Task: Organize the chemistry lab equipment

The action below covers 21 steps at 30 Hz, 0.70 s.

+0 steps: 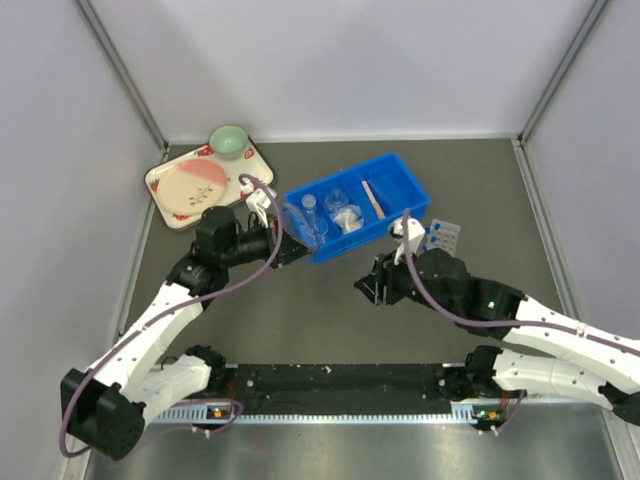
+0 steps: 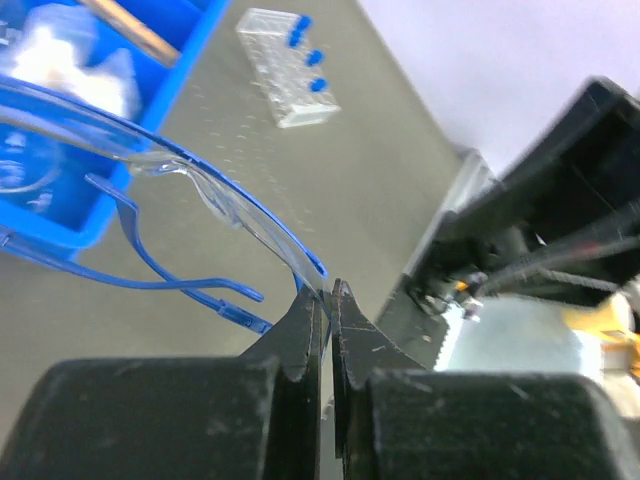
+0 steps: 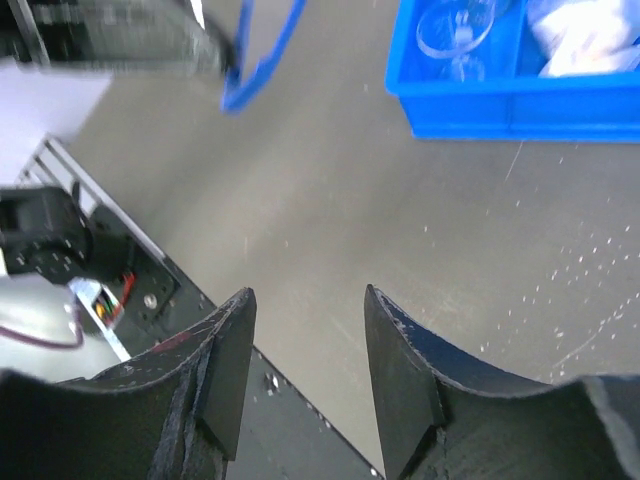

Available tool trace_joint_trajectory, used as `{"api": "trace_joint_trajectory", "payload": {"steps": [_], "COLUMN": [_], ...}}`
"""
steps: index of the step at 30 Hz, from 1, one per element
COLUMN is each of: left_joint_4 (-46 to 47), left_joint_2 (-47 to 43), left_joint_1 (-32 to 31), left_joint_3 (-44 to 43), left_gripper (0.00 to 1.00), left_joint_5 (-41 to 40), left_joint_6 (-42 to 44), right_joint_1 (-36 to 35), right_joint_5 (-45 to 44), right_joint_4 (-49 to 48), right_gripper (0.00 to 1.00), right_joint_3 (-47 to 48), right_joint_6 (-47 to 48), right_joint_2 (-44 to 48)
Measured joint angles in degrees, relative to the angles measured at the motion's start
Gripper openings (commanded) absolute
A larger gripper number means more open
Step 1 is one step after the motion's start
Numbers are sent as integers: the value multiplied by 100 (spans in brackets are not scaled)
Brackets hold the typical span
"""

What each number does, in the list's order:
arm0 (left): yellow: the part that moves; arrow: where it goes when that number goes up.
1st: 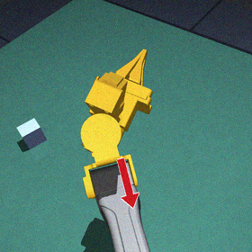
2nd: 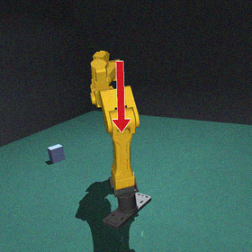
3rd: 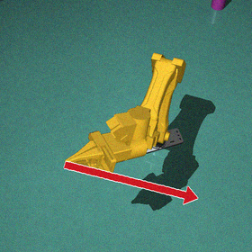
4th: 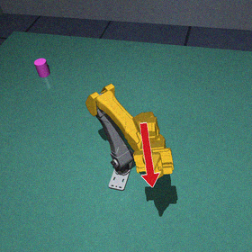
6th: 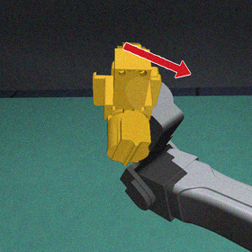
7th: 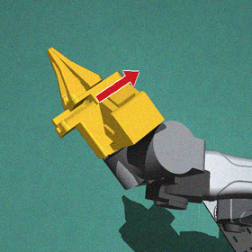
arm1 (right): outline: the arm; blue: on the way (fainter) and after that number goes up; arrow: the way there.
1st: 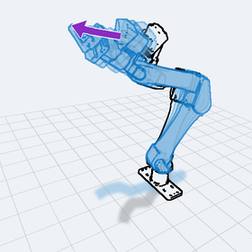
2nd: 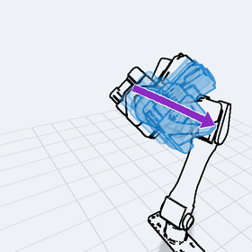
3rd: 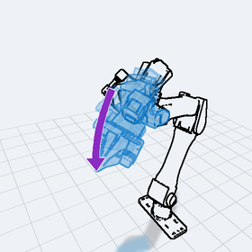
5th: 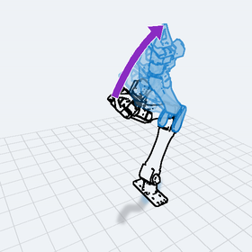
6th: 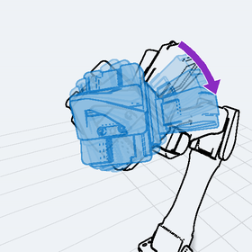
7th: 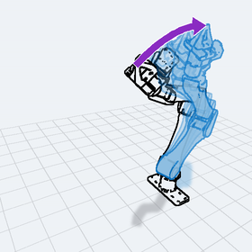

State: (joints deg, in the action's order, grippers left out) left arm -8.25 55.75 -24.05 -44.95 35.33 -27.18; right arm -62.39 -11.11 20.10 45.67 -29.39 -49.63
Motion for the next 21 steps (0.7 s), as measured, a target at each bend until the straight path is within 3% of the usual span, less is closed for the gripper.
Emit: {"api": "trace_joint_trajectory", "payload": {"steps": [5, 10, 21], "left_joint_4": [1189, 3038, 7075], "left_joint_2": [-284, -575, -247], "left_joint_1": [0, 0, -31], "left_joint_3": [632, 1449, 2833], "left_gripper": [0, 0, 0], "left_joint_5": [999, 1759, 2343], "left_joint_6": [-962, -2114, -4273], "right_joint_1": [566, 1335, 1421], "right_joint_5": [129, 758, 1982], "right_joint_4": [-286, -791, -2111], "right_gripper": [49, 49, 49], "right_joint_3": [-35, -197, -216], "right_joint_6": [-179, -444, -1281], "right_joint_2": [352, 256, -671]}}
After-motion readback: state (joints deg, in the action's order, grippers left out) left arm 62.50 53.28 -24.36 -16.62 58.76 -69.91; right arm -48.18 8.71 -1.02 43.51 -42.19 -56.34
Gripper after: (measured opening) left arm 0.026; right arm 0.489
